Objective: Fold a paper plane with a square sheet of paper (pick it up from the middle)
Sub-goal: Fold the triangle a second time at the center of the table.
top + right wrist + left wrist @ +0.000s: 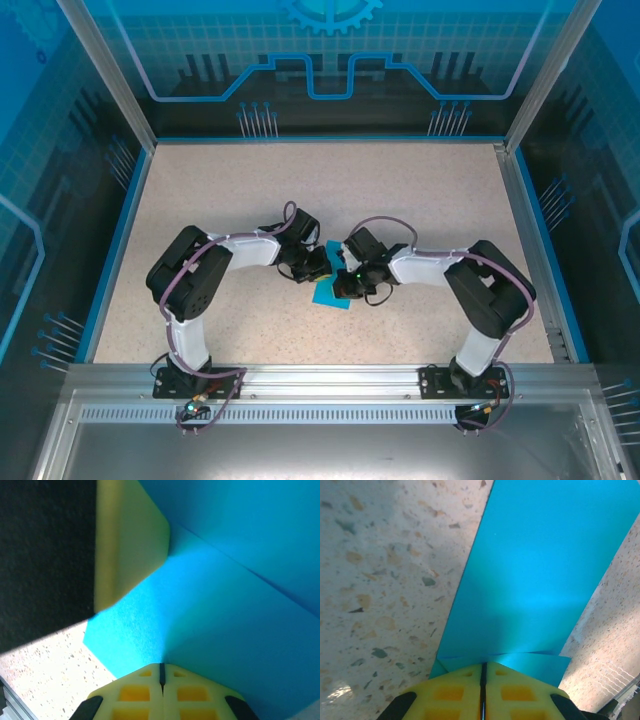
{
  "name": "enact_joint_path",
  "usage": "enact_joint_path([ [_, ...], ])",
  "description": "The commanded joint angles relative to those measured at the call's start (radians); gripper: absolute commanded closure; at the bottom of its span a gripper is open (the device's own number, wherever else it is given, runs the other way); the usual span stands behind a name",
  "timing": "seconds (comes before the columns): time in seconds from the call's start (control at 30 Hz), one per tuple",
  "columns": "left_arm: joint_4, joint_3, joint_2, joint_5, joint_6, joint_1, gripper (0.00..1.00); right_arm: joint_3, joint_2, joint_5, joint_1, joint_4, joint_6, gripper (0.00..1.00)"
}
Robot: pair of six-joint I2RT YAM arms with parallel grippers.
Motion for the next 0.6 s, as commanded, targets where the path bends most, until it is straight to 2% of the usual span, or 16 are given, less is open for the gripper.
enact_joint_path([
  [0.0,-0.094,-0.020,0.091,-0.102,-0.004,-0.013,0.90,-0.085,-0.037,-0.005,-0.025,-0.065,-0.018,0.97],
  [0.27,-0.099,-0.014,0.094,-0.100,0.000,-0.012,0.90,-0.219,-0.142,-0.040,-0.034,-0.092,-0.053,0.97],
  [0.43,-0.086,-0.010,0.093,-0.089,0.001,-0.013,0.90,-0.164,-0.257,-0.027,-0.035,-0.109,-0.047,0.97],
  [0.57,-0.077,-0.010,0.090,-0.079,0.002,-0.016,0.90,-0.102,-0.230,-0.013,-0.035,-0.093,-0.052,0.97],
])
